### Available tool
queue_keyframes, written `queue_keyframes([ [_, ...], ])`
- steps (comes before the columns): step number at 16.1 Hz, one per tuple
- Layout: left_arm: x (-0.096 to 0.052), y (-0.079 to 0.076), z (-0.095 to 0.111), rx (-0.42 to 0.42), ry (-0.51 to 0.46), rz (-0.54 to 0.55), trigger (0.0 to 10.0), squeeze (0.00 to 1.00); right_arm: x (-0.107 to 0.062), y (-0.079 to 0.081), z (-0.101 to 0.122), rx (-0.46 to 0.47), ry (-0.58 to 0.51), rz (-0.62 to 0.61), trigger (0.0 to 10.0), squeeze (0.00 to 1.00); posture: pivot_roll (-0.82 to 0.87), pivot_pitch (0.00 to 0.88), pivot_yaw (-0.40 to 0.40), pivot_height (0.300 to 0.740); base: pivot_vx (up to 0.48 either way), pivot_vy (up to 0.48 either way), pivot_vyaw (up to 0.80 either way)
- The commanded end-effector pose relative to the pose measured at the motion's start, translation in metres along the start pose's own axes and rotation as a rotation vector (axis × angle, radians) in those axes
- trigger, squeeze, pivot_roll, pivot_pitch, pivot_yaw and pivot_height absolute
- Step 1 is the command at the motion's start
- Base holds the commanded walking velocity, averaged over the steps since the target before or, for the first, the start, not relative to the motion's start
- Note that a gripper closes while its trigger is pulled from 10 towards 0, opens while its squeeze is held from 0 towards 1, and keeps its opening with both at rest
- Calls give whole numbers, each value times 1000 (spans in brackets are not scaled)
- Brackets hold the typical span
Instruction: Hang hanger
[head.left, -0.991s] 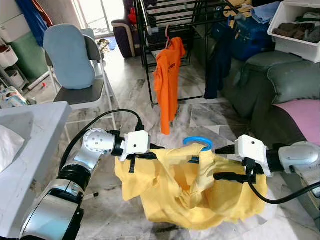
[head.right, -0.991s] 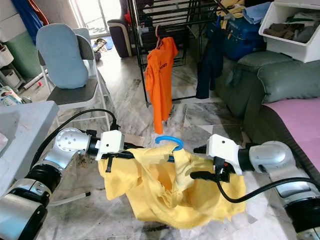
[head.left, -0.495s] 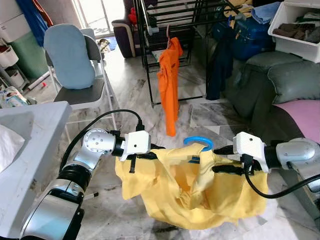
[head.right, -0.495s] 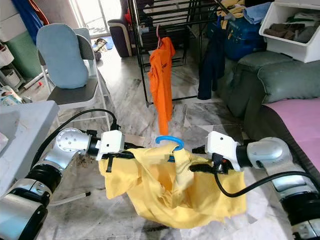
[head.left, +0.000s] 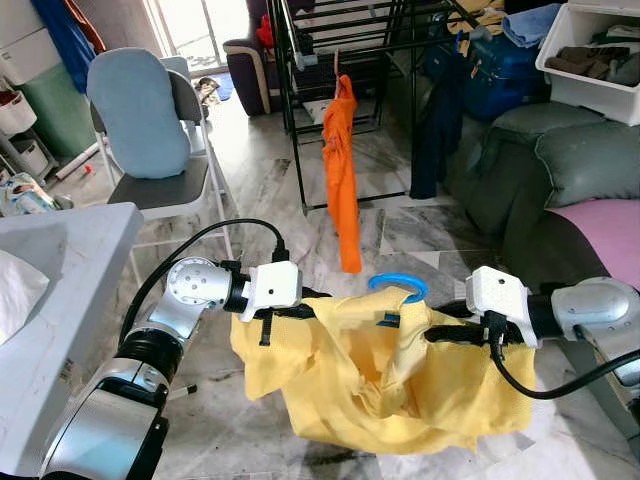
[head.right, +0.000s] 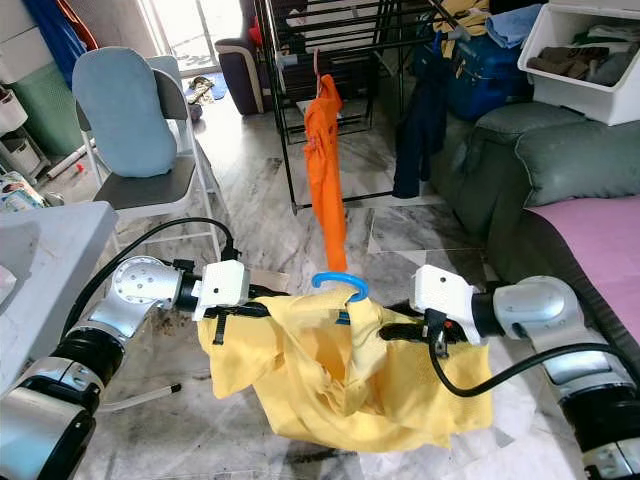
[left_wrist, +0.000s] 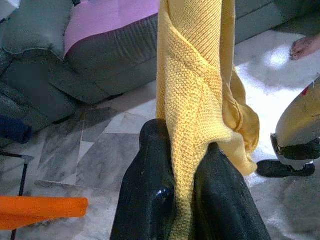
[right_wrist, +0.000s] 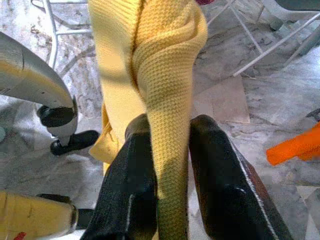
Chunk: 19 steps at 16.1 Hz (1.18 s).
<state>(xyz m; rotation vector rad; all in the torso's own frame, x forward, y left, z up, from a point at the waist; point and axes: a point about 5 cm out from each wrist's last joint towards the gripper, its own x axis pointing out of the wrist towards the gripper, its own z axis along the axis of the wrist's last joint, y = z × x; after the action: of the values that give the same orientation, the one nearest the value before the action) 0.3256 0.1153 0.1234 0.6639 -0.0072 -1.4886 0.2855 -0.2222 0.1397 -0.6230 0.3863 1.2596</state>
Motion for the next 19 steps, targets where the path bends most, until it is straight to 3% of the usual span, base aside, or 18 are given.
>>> queue_keyframes([
  [1,-3,9,8,40,-23,42,0,0,5,5,0,5,-4,42,0,0,-236,0,97,740,0,0,0],
  [7,-3,10,7,45,-20,60,0,0,7,4,-3,15,-8,25,0,0,-235,0,97,740,0,0,0],
  [11,-4,4,1,101,29,71,0,0,12,7,-12,6,46,-13,0,0,-232,0,97,740,0,0,0],
  [12,-5,4,-2,121,60,83,8196,129,12,4,-16,-4,73,-48,0,0,-232,0,97,740,0,0,0],
  [13,-6,5,-4,99,72,101,10000,847,12,3,-16,-3,75,-67,0,0,-229,0,93,740,0,0,0],
  [14,-7,10,-5,90,80,160,10000,1000,13,-2,-16,-4,77,-115,0,0,-229,0,94,740,0,0,0],
  [17,-8,7,-5,88,50,198,10000,1000,17,-11,-22,-5,134,-242,0,0,-227,0,97,740,0,0,0],
  [19,-14,-1,-10,24,-15,231,10000,1000,24,-8,-24,31,130,-295,0,0,-236,0,111,740,0,0,0],
])
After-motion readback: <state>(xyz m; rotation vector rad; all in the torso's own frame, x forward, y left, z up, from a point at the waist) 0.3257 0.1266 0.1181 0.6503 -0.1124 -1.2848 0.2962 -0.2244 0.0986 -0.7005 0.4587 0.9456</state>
